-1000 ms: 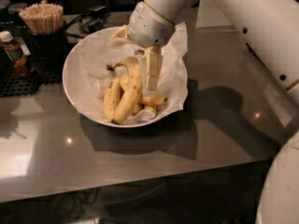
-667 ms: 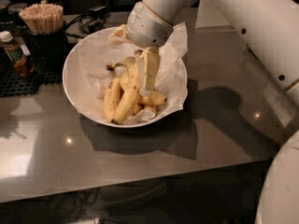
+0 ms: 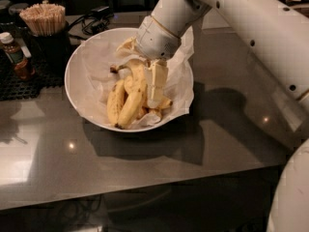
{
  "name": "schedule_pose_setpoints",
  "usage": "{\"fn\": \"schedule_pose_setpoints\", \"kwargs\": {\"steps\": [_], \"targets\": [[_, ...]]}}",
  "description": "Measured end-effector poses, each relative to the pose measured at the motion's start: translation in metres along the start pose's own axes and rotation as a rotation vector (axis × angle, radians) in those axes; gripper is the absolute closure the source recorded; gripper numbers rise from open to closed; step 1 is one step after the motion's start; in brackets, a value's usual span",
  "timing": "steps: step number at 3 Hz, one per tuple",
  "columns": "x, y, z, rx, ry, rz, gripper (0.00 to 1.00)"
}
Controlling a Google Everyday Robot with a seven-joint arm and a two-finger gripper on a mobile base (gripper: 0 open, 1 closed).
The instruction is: Pick banana from white bowl
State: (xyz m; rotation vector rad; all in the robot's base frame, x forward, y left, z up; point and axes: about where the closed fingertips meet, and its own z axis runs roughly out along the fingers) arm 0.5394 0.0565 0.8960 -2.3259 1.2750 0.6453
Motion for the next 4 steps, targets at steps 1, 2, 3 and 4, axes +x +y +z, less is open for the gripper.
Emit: {"fn": "schedule_pose_setpoints", "kwargs": {"steps": [1, 2, 3, 4], "targets": [[0.0, 0.0, 0.0, 0.0, 0.0, 0.0, 0.19], [0.0, 0.0, 0.0, 0.0, 0.0, 0.0, 0.42], [0.0, 0.0, 0.0, 0.0, 0.0, 0.0, 0.65], [0.0, 0.0, 0.0, 0.0, 0.0, 0.0, 0.88]]}}
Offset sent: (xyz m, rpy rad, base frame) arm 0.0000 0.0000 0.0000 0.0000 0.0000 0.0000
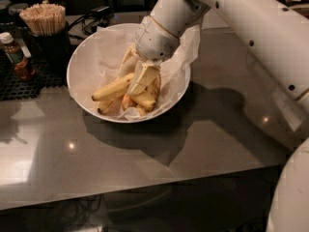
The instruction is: Pick banana from white bowl
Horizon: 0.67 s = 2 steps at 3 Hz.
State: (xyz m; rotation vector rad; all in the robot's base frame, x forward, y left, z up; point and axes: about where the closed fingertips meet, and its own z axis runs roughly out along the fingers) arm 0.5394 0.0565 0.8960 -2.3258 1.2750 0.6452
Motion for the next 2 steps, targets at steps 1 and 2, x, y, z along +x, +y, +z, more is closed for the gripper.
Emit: {"fn": "schedule_pose_setpoints", "kwargs": {"steps": [1, 2], "targets": [[-0.001, -0.002, 0.001, 0.007, -0.003, -0.001, 1.0], [-0.006, 0.002, -0.012, 0.081, -0.043, -0.018, 1.0]]}}
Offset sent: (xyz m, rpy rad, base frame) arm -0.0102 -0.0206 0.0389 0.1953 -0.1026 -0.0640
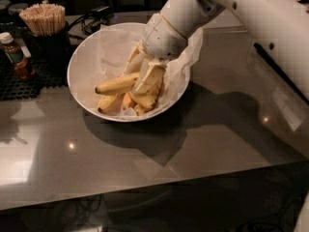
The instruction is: Pick banana from white bowl
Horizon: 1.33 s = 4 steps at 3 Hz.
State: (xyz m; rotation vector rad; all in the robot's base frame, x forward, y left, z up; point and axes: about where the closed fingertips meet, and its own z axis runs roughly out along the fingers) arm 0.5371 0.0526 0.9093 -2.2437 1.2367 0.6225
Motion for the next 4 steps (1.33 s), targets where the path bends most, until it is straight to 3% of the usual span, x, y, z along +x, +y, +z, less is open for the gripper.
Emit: {"fn": "schedule_pose_setpoints", "kwargs": {"steps": [1, 3, 4], "targets": [[-0.017, 0.011, -0.027, 0.122, -0.061, -0.063, 1.0], [-0.059, 0.053, -0.09, 0.375, -0.158, -0.27, 1.0], [-0.076, 0.079, -0.109, 0.454, -0.191, -0.378, 1.0]]}}
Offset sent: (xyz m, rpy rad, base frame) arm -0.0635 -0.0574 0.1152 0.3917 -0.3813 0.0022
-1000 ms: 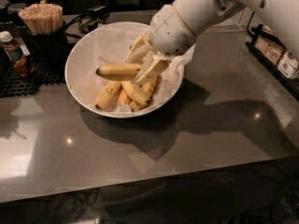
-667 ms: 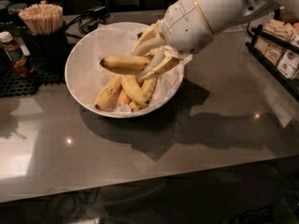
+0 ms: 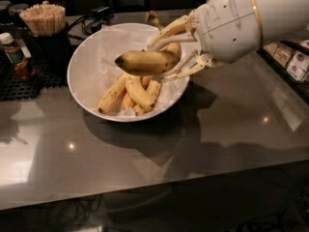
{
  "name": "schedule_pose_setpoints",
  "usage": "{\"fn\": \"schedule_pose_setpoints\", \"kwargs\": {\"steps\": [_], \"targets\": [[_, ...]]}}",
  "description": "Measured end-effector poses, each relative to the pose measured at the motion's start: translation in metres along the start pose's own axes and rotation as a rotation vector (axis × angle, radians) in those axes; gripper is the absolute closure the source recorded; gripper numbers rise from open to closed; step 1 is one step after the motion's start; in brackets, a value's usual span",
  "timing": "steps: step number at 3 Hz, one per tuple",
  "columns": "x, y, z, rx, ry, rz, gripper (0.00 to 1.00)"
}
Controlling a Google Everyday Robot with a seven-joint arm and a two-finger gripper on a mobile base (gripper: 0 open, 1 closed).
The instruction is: Pick banana from white bowl
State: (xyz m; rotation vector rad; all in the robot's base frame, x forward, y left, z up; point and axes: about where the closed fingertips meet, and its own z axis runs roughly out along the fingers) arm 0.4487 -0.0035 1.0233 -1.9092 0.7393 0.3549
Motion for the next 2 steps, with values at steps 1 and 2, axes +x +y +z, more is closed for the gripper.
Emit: {"fn": "schedule_pose_setpoints", "kwargs": {"steps": [1, 2], "targets": [[-0.0018, 0.0004, -0.0043, 0.009, 0.004, -0.028, 1.0], [-0.002, 0.0003, -0.004, 0.008, 0.004, -0.028, 1.0]]}}
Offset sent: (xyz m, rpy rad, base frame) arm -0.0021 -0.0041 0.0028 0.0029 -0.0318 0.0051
